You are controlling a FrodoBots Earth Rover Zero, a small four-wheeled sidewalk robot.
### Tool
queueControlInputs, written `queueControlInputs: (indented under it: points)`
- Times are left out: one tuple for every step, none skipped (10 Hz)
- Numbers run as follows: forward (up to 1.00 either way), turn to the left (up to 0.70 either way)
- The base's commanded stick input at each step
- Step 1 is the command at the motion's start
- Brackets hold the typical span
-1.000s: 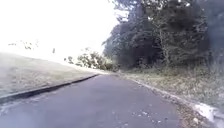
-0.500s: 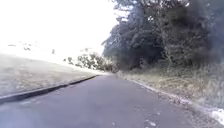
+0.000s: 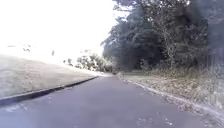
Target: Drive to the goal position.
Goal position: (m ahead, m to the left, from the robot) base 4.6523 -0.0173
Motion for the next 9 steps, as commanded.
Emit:
queueControlInputs:
  points:
    - [0.70,0.00]
    - [0.70,0.00]
    - [0.70,0.00]
    - [0.70,0.00]
    - [0.70,0.00]
    - [0.70,0.00]
    - [0.70,0.00]
    - [0.70,0.00]
    - [0.70,0.00]
